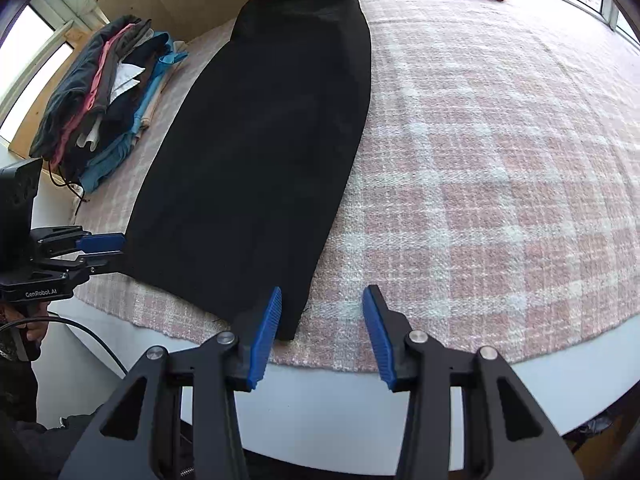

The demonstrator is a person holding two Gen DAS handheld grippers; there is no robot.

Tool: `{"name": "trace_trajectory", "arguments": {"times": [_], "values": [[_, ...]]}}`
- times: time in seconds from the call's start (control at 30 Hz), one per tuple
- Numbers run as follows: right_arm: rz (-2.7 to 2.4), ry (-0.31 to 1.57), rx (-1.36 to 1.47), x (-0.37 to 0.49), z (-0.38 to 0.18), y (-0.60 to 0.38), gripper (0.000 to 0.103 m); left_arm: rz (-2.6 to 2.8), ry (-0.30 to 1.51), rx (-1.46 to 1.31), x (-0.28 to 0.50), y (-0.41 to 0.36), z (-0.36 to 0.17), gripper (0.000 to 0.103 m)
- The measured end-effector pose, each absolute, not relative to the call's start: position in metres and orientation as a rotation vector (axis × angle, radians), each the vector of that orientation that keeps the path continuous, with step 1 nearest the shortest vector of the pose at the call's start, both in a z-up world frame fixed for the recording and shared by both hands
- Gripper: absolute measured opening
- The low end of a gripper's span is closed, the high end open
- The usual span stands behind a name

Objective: Fold clothes
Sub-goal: 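Grasp the leg hems of the pants with the left gripper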

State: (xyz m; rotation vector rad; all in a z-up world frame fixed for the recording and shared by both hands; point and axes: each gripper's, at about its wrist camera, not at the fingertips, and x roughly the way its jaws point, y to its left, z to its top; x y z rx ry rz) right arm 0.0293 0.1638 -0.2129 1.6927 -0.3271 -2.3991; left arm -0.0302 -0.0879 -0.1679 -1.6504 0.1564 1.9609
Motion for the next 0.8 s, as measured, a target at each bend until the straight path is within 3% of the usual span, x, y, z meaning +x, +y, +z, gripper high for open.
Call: {"name": "trace_trajectory", "arguments": {"times": [0.2,0.33,0.4,0.5,0.73,0.8], "values": [[-2.433,-0.326,1.706,0.043,-0.207,0.169,0.042,1.933,0.152,-1.662,-0.037,-0.091,-0.174,0.033],[-2.425,-0.304,1.695,0.047,-0.205,0.168,0.042,1.937,0.167,-1.651,-0.036,-0.093,-0.174,0.023],[-2.417,-0.293,1.688,0.047,-0.203,0.166,0.042,1.925,0.17,-1.642,-0.035,-0.093,-0.175,0.009],[-2.415,-0.281,1.693,0.045,-0.202,0.163,0.042,1.918,0.149,-1.637,-0.036,-0.097,-0.175,0.005],[-2.386,-0.38,1.708,0.029,-0.211,0.156,0.042,1.989,0.095,-1.647,-0.042,-0.124,-0.162,0.003],[-2.404,-0.328,1.696,0.025,-0.212,0.145,0.042,1.98,0.022,-1.681,-0.047,-0.132,-0.164,0.016]]}}
